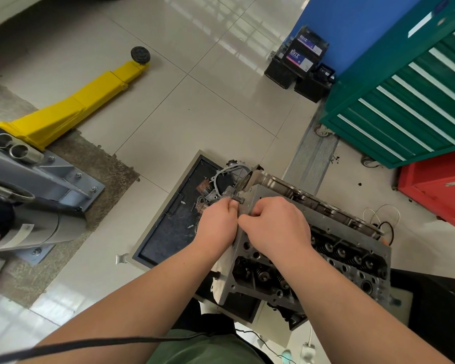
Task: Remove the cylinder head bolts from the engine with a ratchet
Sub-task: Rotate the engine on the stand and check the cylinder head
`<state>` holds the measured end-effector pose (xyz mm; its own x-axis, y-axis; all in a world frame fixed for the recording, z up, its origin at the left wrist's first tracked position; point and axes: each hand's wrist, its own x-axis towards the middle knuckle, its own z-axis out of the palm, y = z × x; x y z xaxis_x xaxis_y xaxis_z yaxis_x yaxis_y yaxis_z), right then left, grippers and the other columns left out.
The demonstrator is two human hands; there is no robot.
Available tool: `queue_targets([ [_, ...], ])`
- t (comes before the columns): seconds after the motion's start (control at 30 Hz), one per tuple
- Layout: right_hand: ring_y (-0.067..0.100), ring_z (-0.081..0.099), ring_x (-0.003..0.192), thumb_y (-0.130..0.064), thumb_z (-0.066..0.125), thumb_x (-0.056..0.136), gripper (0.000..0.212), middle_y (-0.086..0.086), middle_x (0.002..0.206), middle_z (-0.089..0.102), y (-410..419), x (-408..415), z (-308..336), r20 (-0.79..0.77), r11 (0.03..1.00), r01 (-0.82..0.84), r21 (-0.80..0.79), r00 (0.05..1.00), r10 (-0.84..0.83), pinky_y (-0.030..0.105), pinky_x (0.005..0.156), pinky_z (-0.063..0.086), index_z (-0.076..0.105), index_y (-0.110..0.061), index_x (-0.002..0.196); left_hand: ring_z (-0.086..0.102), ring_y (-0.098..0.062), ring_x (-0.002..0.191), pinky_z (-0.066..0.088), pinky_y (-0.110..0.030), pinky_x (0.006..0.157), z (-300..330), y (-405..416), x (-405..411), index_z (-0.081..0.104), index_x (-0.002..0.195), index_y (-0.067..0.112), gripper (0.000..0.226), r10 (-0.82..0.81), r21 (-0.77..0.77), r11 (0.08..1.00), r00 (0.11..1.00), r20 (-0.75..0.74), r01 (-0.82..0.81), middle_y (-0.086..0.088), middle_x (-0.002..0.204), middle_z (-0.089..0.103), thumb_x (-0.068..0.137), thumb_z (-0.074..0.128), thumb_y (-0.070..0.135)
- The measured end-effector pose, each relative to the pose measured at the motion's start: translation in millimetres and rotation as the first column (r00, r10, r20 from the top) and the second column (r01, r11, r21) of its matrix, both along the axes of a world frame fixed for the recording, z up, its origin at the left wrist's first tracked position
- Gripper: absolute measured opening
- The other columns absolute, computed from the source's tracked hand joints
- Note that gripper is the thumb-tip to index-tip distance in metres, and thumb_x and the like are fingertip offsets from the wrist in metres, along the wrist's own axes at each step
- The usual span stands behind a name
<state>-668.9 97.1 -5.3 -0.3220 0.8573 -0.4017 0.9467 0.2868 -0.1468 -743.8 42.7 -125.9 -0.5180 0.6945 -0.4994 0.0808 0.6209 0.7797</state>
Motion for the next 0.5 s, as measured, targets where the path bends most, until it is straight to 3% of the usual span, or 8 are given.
queue_targets([
  [0.07, 0.008, 0.053, 0.057, -0.04, 0.065, 0.074, 0.022, -0.008, 0.056, 0.06, 0, 0, 1, 0.005, 1.0, -0.005, -0.002, 1.0, 0.005, 0.022, 0.049, 0.032, 0.062, -0.023, 0.06, 0.056, 0.002, 0.087, 0.044, -0.027, 0.072, 4, 2, 0, 0.067, 0.111, 0.026, 0.028, 0.152, 0.129, 0.979, 0.986, 0.073, -0.161, 0.012, 0.106, 0.064, 0.1, 0.044, 0.013],
  [0.13, 0.009, 0.054, 0.058, -0.04, 0.064, 0.072, 0.022, -0.007, 0.056, 0.06, 0, -1, 0, 0.013, 1.0, -0.006, -0.003, 1.0, 0.006, 0.023, 0.048, 0.033, 0.062, -0.022, 0.06, 0.052, -0.002, 0.07, 0.041, -0.032, 0.067, 6, 3, 2, 0.065, 0.086, 0.029, 0.023, 0.275, 0.184, 0.93, 0.935, 0.223, -0.318, 0.015, 0.082, 0.063, 0.087, 0.046, 0.016],
  [0.2, 0.011, 0.056, 0.058, -0.041, 0.064, 0.071, 0.022, -0.007, 0.055, 0.06, -1, -1, 0, 0.01, 1.0, 0.004, -0.012, 1.0, -0.003, 0.024, 0.049, 0.034, 0.062, -0.022, 0.059, 0.048, -0.007, 0.064, 0.041, -0.036, 0.066, 7, 6, 0, 0.063, 0.08, 0.019, 0.022, 0.265, 0.2, 0.925, 0.926, 0.27, -0.323, 0.007, 0.068, 0.057, 0.088, 0.046, 0.031],
  [0.3, 0.01, 0.057, 0.055, -0.04, 0.065, 0.071, 0.022, -0.007, 0.051, 0.059, -2, -1, -1, 0.003, 1.0, 0.014, -0.017, 1.0, -0.014, 0.023, 0.047, 0.034, 0.062, -0.023, 0.057, 0.046, -0.014, 0.055, 0.042, -0.039, 0.059, 4, 20, -9, 0.056, 0.069, 0.01, 0.06, 0.078, 0.109, 0.991, 0.996, 0.035, -0.081, -0.005, 0.061, 0.054, 0.099, 0.039, 0.059],
  [0.37, 0.008, 0.056, 0.054, -0.04, 0.064, 0.071, 0.022, -0.007, 0.05, 0.059, -3, 0, -1, 0.007, 1.0, 0.014, -0.013, 1.0, -0.014, 0.023, 0.046, 0.034, 0.062, -0.023, 0.057, 0.048, -0.019, 0.05, 0.04, -0.035, 0.054, 1, 29, -12, 0.052, 0.056, 0.013, 0.066, 0.0, 0.018, 1.0, 0.994, -0.111, 0.002, -0.002, 0.052, 0.051, 0.104, 0.038, 0.056],
  [0.5, 0.009, 0.056, 0.054, -0.041, 0.063, 0.071, 0.022, -0.007, 0.05, 0.059, -3, 1, 0, 0.0, 0.999, 0.042, -0.001, 0.999, -0.042, 0.023, 0.047, 0.032, 0.061, -0.023, 0.058, 0.046, -0.018, 0.047, 0.037, -0.032, 0.052, -1, 36, -11, 0.049, 0.05, 0.017, 0.066, 0.02, -0.005, 1.0, 0.989, -0.148, -0.021, 0.0, 0.049, 0.049, 0.108, 0.04, 0.048],
])
